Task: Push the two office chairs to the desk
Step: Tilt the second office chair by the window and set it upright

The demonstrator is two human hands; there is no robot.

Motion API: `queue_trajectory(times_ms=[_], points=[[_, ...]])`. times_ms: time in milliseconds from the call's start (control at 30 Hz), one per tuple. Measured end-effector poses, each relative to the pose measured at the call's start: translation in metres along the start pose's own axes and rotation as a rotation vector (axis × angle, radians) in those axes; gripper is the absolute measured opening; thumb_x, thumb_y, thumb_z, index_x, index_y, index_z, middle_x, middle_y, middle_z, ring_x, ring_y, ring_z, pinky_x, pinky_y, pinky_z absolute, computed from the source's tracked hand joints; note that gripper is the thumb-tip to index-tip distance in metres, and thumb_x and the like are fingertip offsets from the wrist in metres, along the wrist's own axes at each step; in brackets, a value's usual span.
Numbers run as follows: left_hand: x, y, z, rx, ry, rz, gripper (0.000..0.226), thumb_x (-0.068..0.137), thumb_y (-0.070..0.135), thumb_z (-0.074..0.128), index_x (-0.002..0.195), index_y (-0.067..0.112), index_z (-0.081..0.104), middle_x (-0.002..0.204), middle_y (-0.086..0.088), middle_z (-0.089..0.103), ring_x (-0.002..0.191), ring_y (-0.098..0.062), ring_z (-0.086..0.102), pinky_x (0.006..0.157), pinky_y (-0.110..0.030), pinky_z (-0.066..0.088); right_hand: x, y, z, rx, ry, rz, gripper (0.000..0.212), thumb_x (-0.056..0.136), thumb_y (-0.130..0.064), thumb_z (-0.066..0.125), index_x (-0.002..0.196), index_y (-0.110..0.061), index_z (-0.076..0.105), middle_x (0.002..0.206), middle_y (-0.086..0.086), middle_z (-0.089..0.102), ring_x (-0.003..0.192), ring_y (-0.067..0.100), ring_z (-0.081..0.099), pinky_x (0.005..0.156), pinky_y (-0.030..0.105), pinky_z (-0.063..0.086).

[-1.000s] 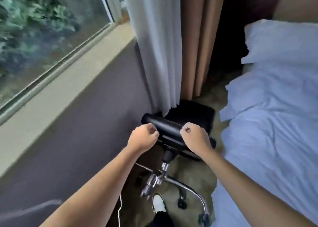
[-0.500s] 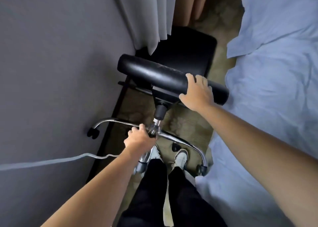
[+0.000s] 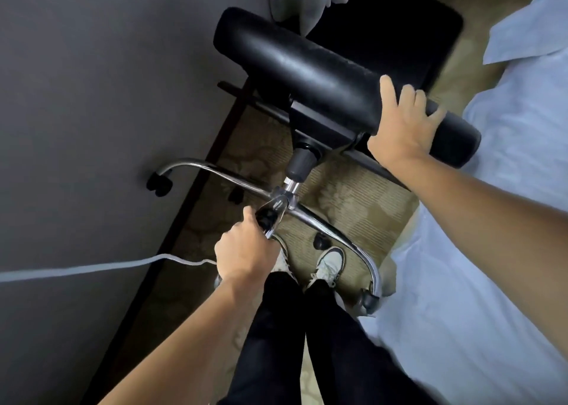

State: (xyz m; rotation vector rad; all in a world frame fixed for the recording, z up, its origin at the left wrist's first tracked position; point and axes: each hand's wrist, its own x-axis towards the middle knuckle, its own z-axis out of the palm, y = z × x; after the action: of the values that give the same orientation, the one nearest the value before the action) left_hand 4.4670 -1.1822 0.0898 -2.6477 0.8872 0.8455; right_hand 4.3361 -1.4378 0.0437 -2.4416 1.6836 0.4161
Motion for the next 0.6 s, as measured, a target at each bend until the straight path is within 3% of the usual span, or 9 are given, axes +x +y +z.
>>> queue_trajectory(times_ms=[167, 400, 600], points=[[-0.003, -0.002, 0.001, -0.013, 0.051, -0.012, 0.045, 0.064, 0.023, 0.056, 0.108, 0.022, 0.047, 0.055, 0.008, 0.041, 0.047, -0.016, 0.033, 0.052, -0.03, 0.03, -0.003, 0.001, 0.005, 0.034, 0.104, -0.007, 0.103, 0.056, -0.017, 0.079, 0.143, -0.025, 0.025, 0.114, 0.019, 0.05, 0.106, 0.039, 0.048, 0.092, 0.065, 0.037], [-0.005, -0.01, 0.008, -0.132, 0.122, -0.007, 0.047, 0.071, 0.025, 0.057, 0.117, 0.023, 0.053, 0.058, 0.011, 0.047, 0.052, -0.016, 0.042, 0.06, -0.03, 0.036, -0.012, -0.005, 0.005, 0.071, 0.131, -0.005, 0.094, 0.063, -0.012, 0.076, 0.142, -0.023, 0.026, 0.12, 0.019, 0.051, 0.112, 0.04, 0.048, 0.098, 0.064, 0.034], [-0.012, -0.024, 0.016, -0.215, 0.139, 0.021, 0.047, 0.068, 0.021, 0.056, 0.115, 0.024, 0.056, 0.054, 0.013, 0.045, 0.048, -0.005, 0.036, 0.049, -0.026, 0.028, -0.024, -0.014, 0.005, 0.093, 0.175, 0.006, 0.087, 0.062, -0.006, 0.074, 0.136, -0.021, 0.031, 0.117, 0.019, 0.054, 0.111, 0.04, 0.049, 0.098, 0.062, 0.033]])
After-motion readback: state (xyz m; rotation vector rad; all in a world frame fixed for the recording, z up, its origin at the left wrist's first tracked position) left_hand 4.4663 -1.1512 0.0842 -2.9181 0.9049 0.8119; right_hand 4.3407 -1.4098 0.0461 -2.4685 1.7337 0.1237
